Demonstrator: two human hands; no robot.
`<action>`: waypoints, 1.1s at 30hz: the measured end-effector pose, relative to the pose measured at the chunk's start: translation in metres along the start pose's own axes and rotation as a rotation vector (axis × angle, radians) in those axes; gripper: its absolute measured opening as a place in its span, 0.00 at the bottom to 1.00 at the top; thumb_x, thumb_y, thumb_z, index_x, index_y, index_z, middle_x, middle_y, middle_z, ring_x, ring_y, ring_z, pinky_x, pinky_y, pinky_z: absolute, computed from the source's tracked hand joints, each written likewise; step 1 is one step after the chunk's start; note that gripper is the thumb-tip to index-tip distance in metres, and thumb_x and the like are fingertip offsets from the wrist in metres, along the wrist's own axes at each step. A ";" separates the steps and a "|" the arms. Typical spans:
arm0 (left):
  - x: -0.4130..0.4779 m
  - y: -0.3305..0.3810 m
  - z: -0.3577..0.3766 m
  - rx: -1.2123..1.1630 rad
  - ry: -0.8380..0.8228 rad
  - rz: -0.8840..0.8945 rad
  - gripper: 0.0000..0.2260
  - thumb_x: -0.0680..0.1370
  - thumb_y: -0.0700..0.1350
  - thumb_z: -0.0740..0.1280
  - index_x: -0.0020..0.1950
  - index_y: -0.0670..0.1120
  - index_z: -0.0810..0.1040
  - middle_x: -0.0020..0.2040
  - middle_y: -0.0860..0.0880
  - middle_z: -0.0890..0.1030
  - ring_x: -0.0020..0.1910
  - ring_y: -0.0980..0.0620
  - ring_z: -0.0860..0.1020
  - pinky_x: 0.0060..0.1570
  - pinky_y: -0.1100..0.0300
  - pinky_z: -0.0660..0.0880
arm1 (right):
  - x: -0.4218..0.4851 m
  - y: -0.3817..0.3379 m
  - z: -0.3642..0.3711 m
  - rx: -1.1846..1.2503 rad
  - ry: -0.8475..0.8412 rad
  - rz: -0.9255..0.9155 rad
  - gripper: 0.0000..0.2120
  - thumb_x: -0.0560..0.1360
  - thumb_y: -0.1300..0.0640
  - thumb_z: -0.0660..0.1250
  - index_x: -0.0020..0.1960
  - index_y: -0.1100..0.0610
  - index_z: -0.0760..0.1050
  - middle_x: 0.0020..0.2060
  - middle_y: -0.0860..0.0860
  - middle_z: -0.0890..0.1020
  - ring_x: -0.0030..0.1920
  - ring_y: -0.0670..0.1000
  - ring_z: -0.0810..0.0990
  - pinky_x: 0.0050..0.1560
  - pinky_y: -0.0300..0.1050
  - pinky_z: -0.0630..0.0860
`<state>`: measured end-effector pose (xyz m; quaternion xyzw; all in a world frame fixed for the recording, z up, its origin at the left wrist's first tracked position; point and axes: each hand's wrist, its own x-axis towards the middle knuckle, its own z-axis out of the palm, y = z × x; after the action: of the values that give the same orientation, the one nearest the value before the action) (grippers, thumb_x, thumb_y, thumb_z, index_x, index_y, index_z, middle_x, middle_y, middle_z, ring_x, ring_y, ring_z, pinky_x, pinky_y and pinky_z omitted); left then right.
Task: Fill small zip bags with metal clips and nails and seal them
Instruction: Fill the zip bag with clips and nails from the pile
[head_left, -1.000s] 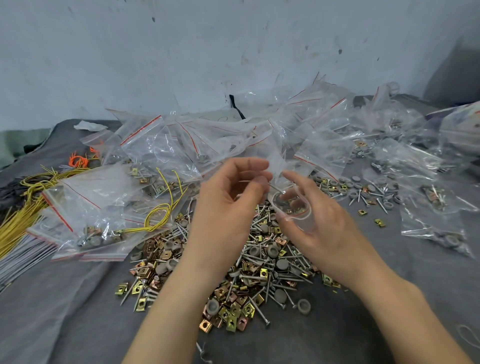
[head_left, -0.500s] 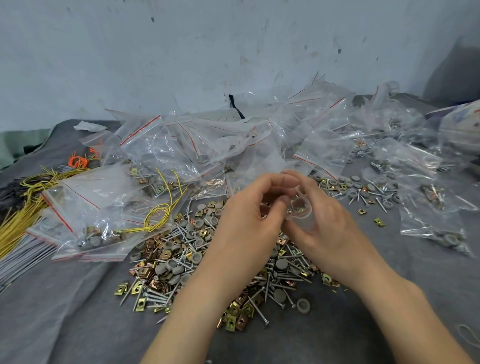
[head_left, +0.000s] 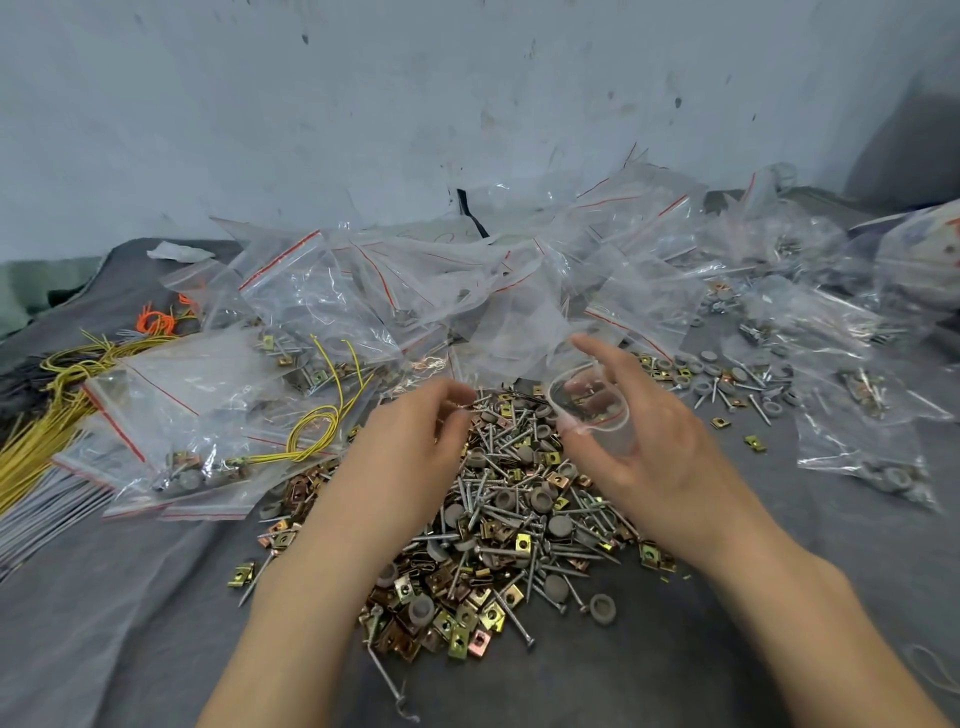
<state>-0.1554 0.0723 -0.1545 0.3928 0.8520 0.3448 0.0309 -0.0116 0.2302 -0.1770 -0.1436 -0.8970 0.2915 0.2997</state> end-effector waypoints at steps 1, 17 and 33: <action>-0.001 -0.002 0.001 0.052 -0.027 -0.002 0.10 0.82 0.47 0.62 0.62 0.54 0.77 0.48 0.60 0.80 0.45 0.65 0.76 0.44 0.63 0.71 | 0.000 0.000 0.000 -0.001 0.000 -0.004 0.30 0.75 0.35 0.59 0.74 0.38 0.58 0.56 0.37 0.78 0.56 0.39 0.77 0.62 0.51 0.75; 0.003 0.003 0.035 0.395 -0.236 0.115 0.12 0.84 0.50 0.56 0.65 0.55 0.74 0.63 0.54 0.75 0.62 0.50 0.71 0.65 0.50 0.67 | 0.001 0.005 -0.001 0.009 0.013 0.017 0.28 0.75 0.37 0.60 0.73 0.34 0.57 0.55 0.32 0.76 0.58 0.36 0.75 0.62 0.46 0.71; 0.010 0.011 0.050 0.601 -0.127 0.064 0.13 0.81 0.44 0.64 0.65 0.53 0.75 0.62 0.50 0.76 0.64 0.46 0.72 0.65 0.47 0.68 | 0.004 0.010 -0.011 0.328 0.167 0.066 0.24 0.78 0.47 0.69 0.71 0.40 0.67 0.53 0.37 0.81 0.56 0.36 0.79 0.51 0.22 0.69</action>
<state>-0.1386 0.1120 -0.1832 0.4317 0.8993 0.0530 -0.0444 -0.0072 0.2448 -0.1743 -0.1458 -0.8041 0.4306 0.3830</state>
